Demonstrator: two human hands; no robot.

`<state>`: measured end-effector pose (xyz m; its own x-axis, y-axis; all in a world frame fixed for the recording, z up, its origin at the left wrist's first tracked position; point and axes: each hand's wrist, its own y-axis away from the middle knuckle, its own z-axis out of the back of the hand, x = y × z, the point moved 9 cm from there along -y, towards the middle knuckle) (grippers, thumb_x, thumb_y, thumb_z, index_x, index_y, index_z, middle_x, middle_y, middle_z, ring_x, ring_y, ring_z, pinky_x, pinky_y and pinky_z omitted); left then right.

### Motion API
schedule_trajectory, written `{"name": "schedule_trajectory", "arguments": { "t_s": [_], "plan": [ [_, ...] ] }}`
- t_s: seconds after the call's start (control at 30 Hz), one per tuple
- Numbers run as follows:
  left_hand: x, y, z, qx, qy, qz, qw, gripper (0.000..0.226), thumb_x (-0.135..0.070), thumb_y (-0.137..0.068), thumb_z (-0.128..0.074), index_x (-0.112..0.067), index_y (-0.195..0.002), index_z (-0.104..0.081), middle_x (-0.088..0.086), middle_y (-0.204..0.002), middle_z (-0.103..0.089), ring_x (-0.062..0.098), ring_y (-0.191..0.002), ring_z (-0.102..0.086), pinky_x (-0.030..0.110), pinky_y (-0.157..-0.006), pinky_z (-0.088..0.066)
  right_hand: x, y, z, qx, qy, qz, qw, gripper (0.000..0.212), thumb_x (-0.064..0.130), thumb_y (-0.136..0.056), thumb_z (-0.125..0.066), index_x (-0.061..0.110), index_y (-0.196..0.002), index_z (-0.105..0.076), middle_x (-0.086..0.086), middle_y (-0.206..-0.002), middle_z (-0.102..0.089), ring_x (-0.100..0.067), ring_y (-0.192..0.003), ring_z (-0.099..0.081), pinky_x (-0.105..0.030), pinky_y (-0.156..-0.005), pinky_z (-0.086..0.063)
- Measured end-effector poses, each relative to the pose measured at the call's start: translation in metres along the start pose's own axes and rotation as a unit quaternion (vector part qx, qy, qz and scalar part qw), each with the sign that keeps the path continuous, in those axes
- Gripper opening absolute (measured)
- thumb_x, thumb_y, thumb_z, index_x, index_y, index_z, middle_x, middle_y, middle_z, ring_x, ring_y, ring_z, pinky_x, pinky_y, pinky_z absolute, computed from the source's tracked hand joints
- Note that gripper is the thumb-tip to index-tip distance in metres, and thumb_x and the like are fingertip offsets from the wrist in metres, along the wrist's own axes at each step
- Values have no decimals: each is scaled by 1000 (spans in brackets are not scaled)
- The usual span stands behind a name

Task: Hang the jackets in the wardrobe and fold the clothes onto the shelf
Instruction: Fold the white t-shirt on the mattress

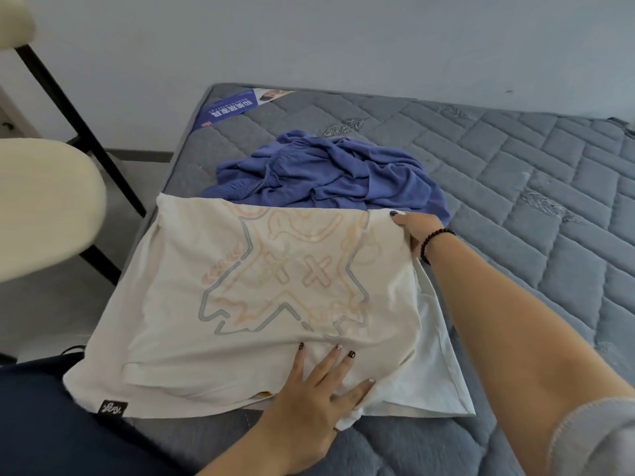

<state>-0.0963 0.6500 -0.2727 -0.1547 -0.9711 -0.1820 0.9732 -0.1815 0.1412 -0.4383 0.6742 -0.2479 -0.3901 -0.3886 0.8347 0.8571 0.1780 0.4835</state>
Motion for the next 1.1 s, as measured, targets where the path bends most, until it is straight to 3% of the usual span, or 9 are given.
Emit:
{"name": "schedule_trajectory", "arguments": {
  "t_s": [0.13,0.27,0.37,0.47,0.57,0.77,0.87,0.97,1.1],
  "plan": [
    [-3,-2,4,-48,39,0,998,61,-34,-77,-61,-32,-137,-49,7,-137,-57,27,-133,-46,66,-91,-44,26,3,29,-111,-87,57,988,16,9,-78,-71,16,-91,-73,-1,-73,-62,-18,-64,-54,-24,-57,-46],
    [0,-4,9,-37,98,8,994,80,-49,-65,-63,-35,-140,-40,2,-138,-56,22,-135,-44,63,-92,-45,2,8,10,-8,-216,35,976,15,2,-88,-51,11,-87,-63,2,-56,-53,-12,-47,-45,-21,-44,-42],
    [17,-7,46,-99,226,34,968,83,-58,-78,-53,-44,-150,-13,-13,-157,-23,6,-147,-13,45,-117,-22,-6,16,12,5,-56,112,992,35,-12,-87,-49,8,-115,-56,-1,-84,-65,-11,-70,-61,-20,-68,-55],
    [58,-24,86,-160,282,98,941,66,-52,-92,-41,-36,-151,-16,-15,-159,-13,-2,-145,-6,33,-120,-17,-1,18,11,-30,87,196,976,42,-12,-85,-55,5,-123,-51,6,-90,-60,-4,-78,-58,-11,-72,-51],
    [114,-57,91,-118,189,197,955,64,-37,-99,-36,-30,-153,-4,-5,-162,4,10,-148,9,43,-121,-5,6,12,-1,-28,155,214,964,50,-5,-85,-58,10,-131,-46,8,-89,-52,-4,-75,-53,-13,-75,-47],
    [201,-85,61,-6,34,286,958,67,-62,-93,-9,-34,-150,14,4,-158,26,34,-143,26,69,-109,8,17,3,-9,-77,249,241,935,44,16,-88,-61,18,-130,-50,-2,-114,-37,-18,-87,-50,-27,-90,-42],
    [208,-76,44,-20,-20,283,959,75,-67,-84,8,-34,-151,15,3,-158,25,32,-144,23,69,-107,9,22,9,-9,-98,301,295,901,46,26,-83,-63,19,-127,-49,1,-126,-34,-18,-89,-51,-36,-83,-47],
    [206,-73,44,-72,-28,275,958,73,-64,-89,-10,-29,-153,-14,7,-162,-4,34,-148,-1,71,-108,-3,25,16,-9,-113,345,370,855,57,45,-76,-49,18,-126,-48,-1,-128,-41,-14,-91,-48,-33,-70,-43],
    [204,-76,46,-92,-37,257,961,70,-60,-90,-23,-24,-150,-31,10,-159,-19,36,-147,-13,71,-107,-9,34,3,-16,-90,458,374,801,34,21,-85,-59,7,-116,-55,-10,-112,-59,-28,-101,-54,-39,-71,-45]
  ]
}}
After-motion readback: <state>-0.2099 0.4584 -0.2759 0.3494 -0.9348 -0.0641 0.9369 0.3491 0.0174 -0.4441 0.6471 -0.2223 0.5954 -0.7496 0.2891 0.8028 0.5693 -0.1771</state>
